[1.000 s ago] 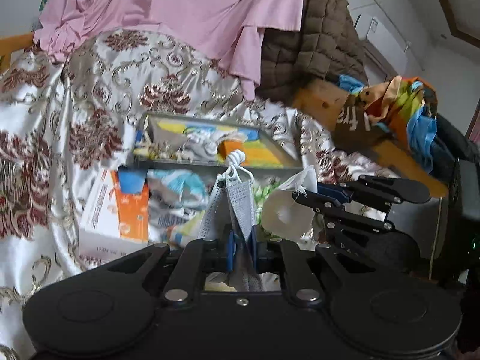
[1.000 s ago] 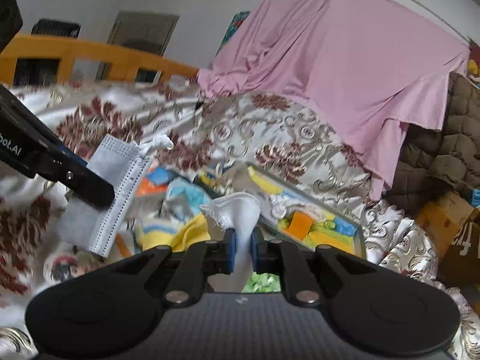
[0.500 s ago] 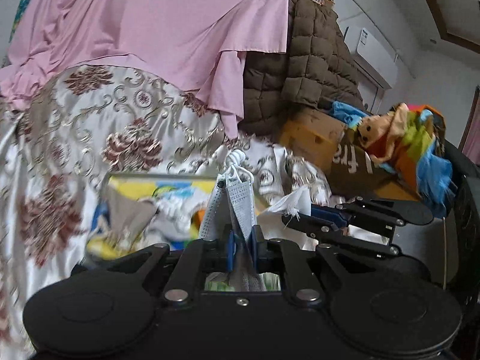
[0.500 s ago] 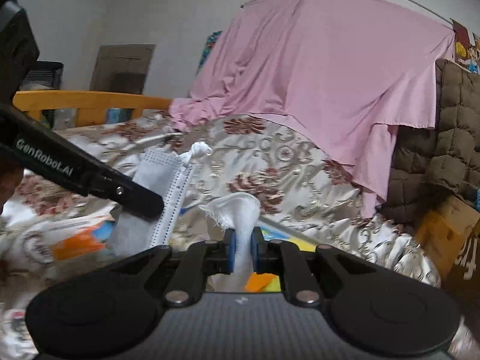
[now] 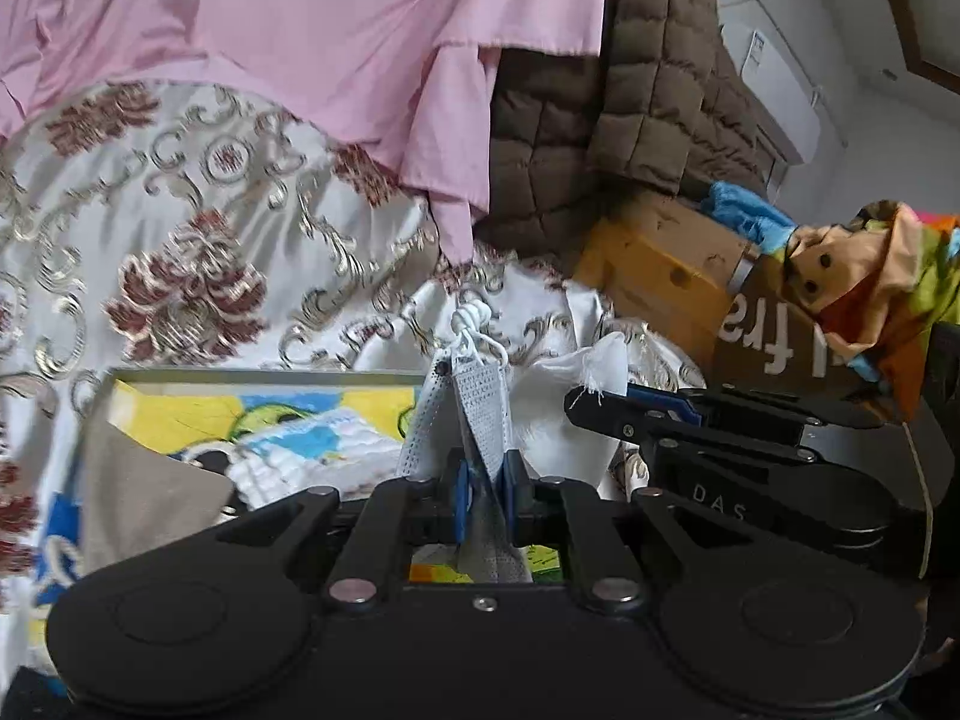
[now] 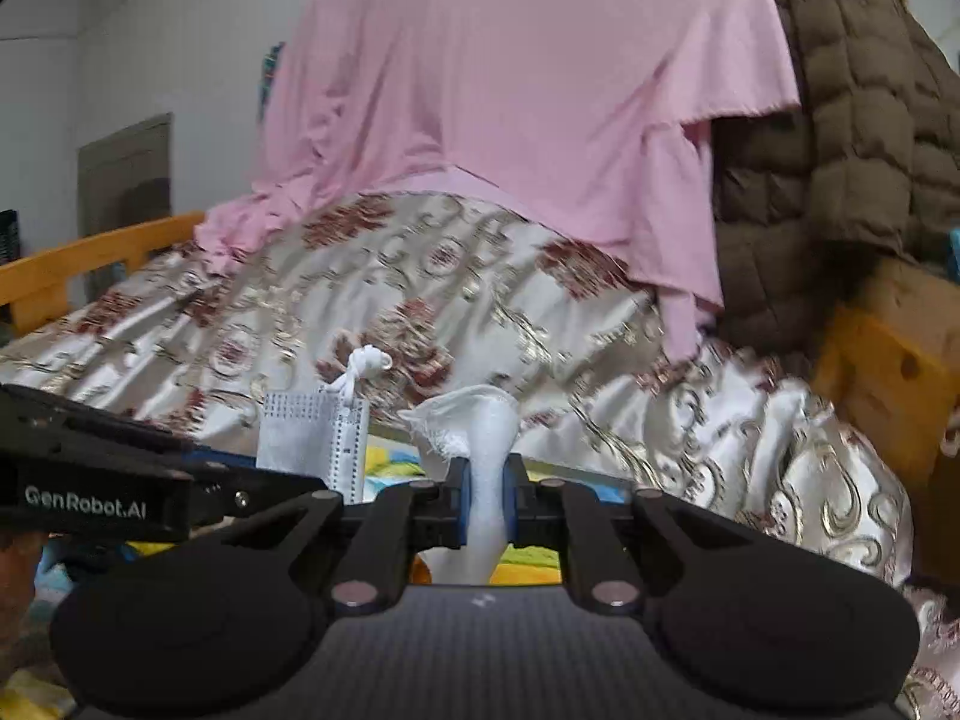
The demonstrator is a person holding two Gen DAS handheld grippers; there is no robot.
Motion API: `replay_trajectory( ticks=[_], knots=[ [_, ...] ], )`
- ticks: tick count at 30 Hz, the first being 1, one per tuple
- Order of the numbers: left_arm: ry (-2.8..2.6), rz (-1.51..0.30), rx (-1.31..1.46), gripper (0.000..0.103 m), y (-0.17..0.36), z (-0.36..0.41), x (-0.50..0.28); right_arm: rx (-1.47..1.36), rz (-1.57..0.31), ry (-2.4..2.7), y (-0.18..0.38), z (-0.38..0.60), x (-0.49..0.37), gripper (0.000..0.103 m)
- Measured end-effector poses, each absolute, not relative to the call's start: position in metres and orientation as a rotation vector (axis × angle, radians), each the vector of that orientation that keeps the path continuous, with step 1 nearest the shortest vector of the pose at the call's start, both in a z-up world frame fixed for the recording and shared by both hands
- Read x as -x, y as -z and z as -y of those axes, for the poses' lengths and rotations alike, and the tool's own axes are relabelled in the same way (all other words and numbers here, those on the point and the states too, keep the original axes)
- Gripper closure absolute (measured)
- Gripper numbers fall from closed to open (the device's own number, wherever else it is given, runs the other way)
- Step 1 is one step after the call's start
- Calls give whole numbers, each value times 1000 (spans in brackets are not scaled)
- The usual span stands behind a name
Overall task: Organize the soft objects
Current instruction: 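Carry the grey mask and white cloth with both tools over the metal tray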
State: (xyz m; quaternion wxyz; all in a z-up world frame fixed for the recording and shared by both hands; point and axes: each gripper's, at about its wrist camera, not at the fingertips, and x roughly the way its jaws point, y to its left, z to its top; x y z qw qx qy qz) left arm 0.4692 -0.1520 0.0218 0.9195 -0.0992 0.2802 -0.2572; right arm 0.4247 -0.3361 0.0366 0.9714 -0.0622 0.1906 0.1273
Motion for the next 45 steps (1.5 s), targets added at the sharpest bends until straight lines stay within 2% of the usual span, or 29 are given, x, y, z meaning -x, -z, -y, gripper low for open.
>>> replay_trajectory(
  ticks=[16, 39, 45],
  knots=[
    [563, -752, 155, 91, 23, 194, -493, 71, -510, -165, 1, 370, -438, 91],
    [494, -798, 83, 88, 24, 201, -493, 99, -569, -153, 8, 380, -428, 87],
    [463, -807, 73, 87, 23, 199, -493, 117, -582, -163, 12, 373, -424, 83]
  ],
)
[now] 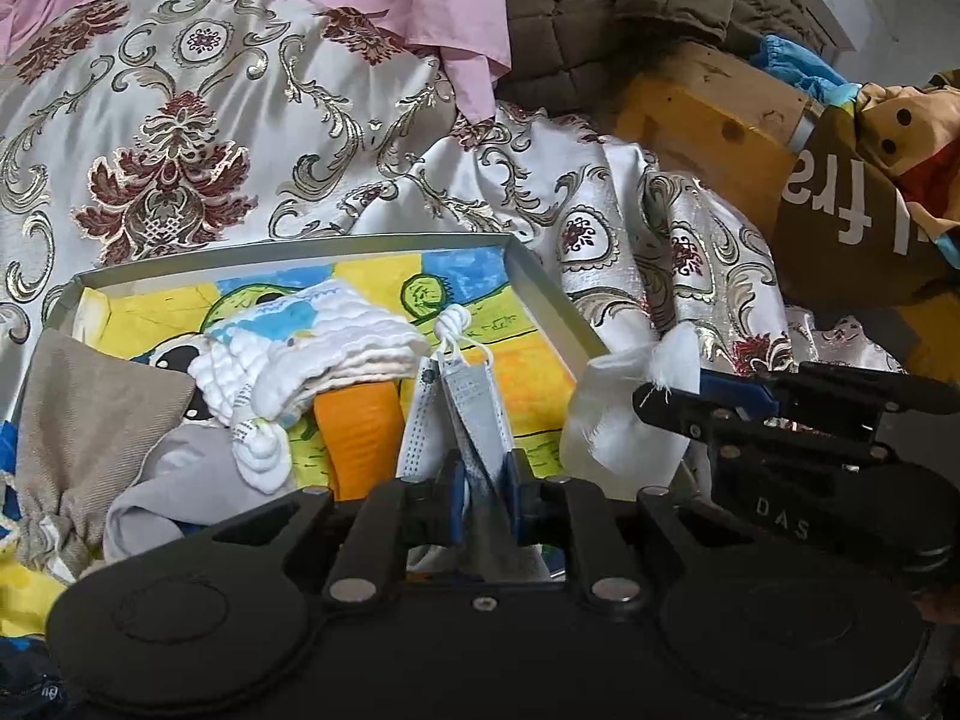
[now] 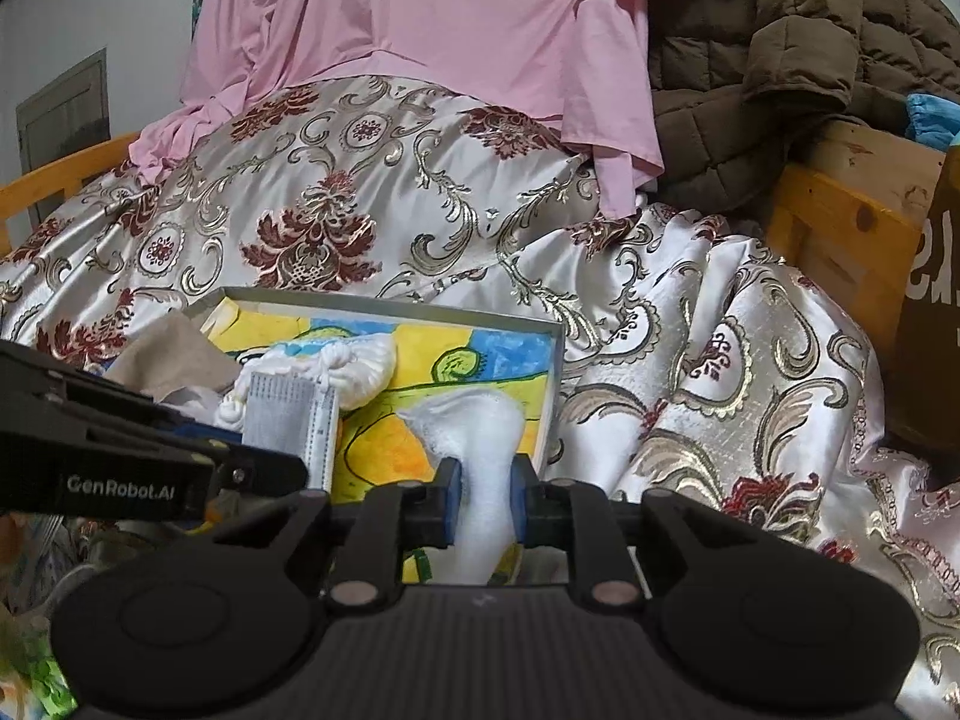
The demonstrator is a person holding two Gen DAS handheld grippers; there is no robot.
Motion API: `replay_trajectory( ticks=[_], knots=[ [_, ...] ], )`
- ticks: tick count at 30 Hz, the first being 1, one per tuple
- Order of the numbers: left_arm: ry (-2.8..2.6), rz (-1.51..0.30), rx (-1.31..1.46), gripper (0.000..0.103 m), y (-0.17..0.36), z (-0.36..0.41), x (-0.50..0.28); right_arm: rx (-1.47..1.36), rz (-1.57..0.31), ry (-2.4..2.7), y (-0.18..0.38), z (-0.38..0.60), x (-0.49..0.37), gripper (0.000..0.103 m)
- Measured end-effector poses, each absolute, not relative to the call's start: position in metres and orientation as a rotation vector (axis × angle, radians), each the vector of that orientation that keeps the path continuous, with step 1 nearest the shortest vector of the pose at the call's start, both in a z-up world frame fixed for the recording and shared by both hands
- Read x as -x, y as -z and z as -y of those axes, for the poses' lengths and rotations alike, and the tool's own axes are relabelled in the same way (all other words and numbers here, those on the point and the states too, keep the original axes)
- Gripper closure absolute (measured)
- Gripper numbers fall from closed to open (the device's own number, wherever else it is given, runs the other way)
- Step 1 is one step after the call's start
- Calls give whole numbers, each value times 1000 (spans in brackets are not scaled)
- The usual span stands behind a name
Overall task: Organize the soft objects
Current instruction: 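Carry the grey mask and white cloth with both tools over the metal tray, then open both tools to drop the mask and cloth into the tray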
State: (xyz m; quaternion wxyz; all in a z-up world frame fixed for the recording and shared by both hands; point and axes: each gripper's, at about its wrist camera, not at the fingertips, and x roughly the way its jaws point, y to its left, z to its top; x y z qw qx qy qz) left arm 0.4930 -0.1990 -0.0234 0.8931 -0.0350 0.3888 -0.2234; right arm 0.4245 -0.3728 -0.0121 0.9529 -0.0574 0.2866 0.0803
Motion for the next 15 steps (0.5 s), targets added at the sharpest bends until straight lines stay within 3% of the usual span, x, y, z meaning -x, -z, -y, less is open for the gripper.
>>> replay_trajectory(
  ticks=[15],
  knots=[
    [420, -815, 81, 78, 21, 195, -489, 155, -606, -161, 14, 366, -421, 55]
  ],
)
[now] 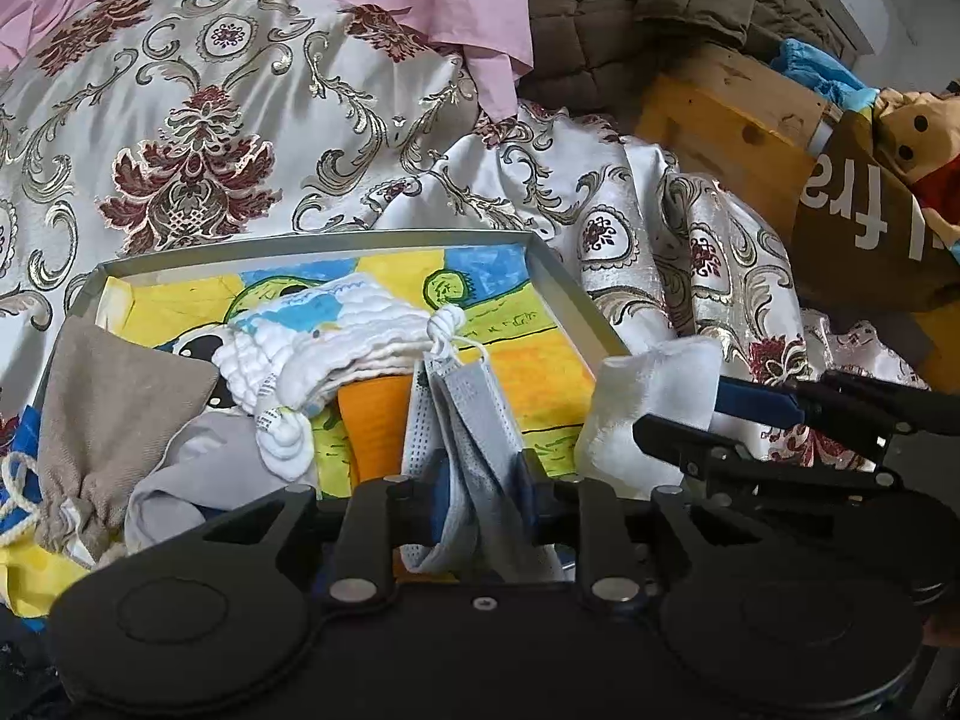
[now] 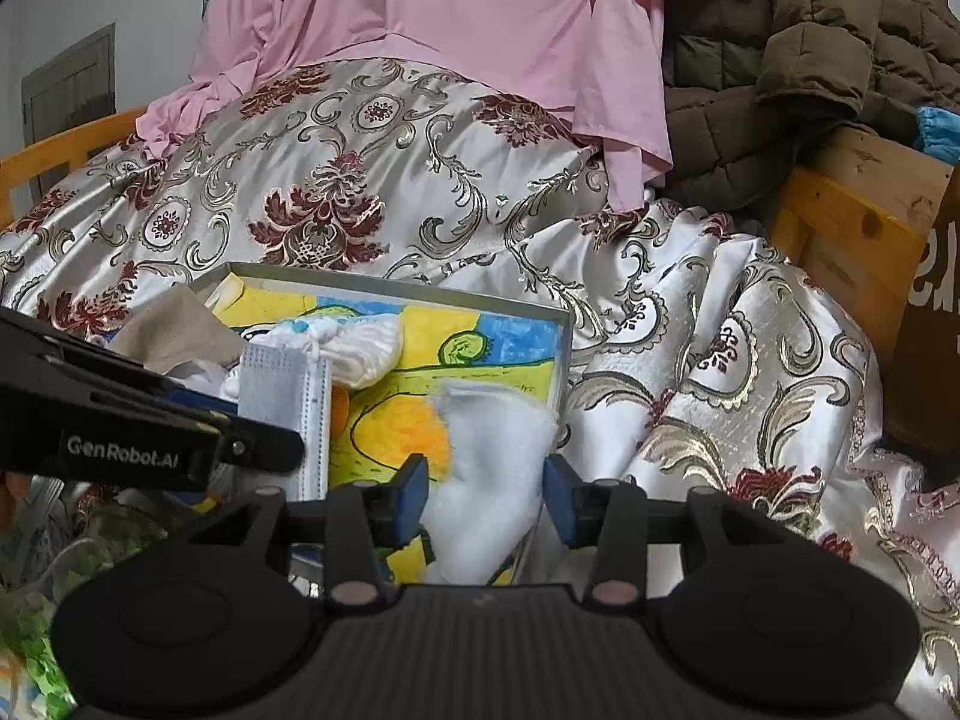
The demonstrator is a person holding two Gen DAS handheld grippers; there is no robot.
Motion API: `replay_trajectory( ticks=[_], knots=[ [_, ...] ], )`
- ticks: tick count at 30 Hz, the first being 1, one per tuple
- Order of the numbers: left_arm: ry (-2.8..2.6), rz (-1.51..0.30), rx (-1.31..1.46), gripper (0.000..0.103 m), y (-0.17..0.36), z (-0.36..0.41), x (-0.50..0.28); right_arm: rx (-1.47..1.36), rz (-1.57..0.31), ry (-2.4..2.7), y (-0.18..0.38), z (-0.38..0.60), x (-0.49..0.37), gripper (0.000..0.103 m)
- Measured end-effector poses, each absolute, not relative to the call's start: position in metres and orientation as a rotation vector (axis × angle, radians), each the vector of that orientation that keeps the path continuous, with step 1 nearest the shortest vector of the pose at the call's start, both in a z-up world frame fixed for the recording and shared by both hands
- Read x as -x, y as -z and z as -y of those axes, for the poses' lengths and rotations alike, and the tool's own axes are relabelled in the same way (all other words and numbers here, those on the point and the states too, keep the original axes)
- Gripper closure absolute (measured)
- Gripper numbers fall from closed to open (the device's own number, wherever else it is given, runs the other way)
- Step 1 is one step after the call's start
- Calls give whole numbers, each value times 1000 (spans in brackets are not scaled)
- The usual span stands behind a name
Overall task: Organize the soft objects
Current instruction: 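Open both tools to drop the mask and cloth into the tray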
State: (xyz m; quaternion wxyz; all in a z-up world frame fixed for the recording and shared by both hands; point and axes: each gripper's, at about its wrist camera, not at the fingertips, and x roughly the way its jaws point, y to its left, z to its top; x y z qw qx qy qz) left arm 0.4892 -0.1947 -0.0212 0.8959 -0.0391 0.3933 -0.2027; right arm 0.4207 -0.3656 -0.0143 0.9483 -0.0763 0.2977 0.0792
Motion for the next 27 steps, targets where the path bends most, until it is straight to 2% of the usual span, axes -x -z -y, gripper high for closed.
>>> replay_trajectory(
  ticks=[11, 16, 20, 27],
  knots=[
    [392, -806, 101, 60, 14, 182, -484, 183, -615, -164, 6, 359, -417, 36],
    [369, -785, 132, 43, 4, 169, -477, 202, -613, -162, -2, 354, -411, 29],
    [350, -753, 157, 36, -9, 156, -466, 187, -591, -159, -14, 352, -401, 20],
    [312, -668, 211, 23, -40, 126, -433, 151, -530, -153, -47, 345, -373, 11]
  ],
)
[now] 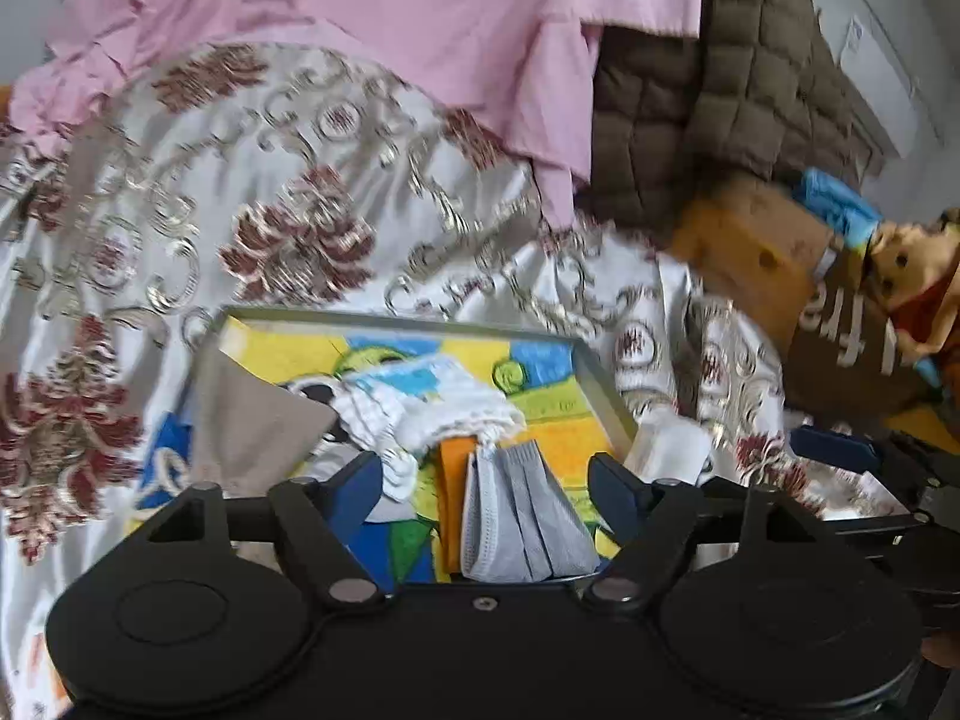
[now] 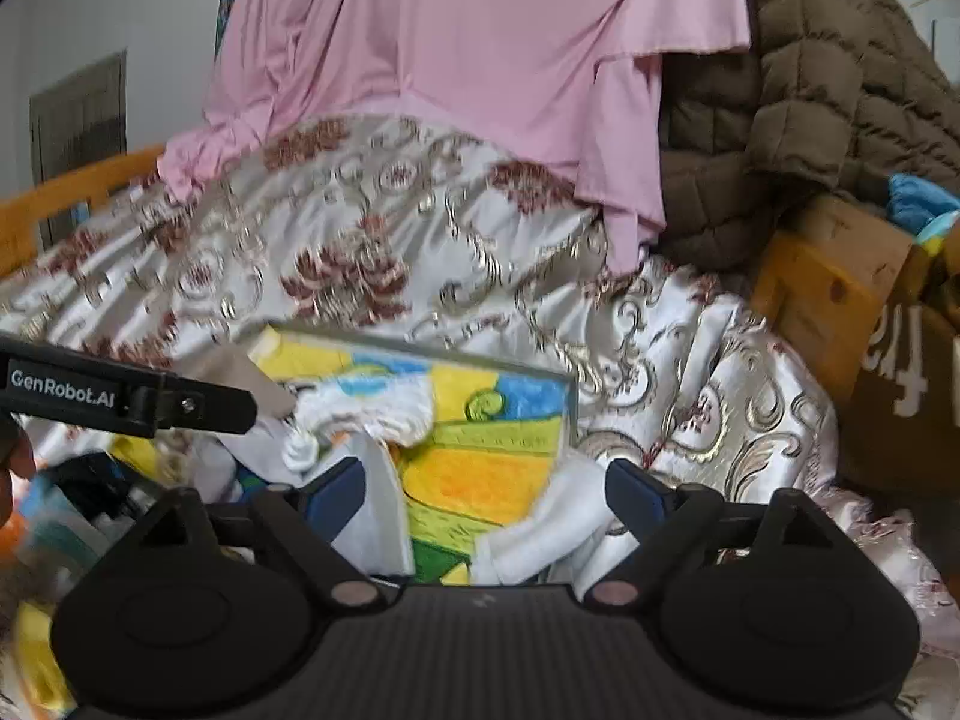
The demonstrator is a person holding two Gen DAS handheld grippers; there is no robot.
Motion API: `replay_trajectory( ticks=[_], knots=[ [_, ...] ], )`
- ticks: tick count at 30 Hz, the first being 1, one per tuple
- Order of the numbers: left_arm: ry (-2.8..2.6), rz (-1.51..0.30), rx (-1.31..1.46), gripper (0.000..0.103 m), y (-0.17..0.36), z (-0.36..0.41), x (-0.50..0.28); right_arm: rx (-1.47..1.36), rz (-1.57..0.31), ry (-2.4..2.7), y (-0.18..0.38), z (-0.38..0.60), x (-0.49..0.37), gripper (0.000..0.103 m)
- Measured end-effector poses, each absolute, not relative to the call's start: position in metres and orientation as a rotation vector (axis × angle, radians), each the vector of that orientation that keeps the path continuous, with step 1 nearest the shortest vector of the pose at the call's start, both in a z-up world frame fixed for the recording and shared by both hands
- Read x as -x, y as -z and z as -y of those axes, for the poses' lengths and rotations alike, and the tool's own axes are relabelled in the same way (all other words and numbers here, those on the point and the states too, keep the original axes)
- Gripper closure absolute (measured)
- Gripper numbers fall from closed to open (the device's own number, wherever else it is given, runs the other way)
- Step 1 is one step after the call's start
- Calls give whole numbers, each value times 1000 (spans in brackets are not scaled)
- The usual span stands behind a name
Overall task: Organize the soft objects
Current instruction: 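Open both tools to drop the mask and cloth into the tray, then lift both open tools and move them back over the pile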
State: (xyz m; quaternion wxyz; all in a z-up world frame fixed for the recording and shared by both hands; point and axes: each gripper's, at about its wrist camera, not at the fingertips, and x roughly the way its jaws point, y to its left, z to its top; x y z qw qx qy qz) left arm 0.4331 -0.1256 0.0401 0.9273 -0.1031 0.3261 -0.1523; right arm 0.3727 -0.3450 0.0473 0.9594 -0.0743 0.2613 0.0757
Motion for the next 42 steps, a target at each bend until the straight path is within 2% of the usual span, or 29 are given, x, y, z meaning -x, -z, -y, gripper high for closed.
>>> replay_trajectory(
  ticks=[5, 10, 25, 42],
  knots=[
    [284, -593, 216, 15, -64, 108, -399, 105, -467, -149, -76, 340, -344, 5],
    [258, -496, 218, 1, -90, 91, -357, 73, -402, -153, -104, 330, -308, 1],
    [257, -305, 129, 1, -138, 54, -227, 57, -248, -200, -163, 280, -190, 0],
    [240, -239, 99, 1, -134, 12, -128, 104, -193, -250, -160, 235, -97, 0]
  ],
)
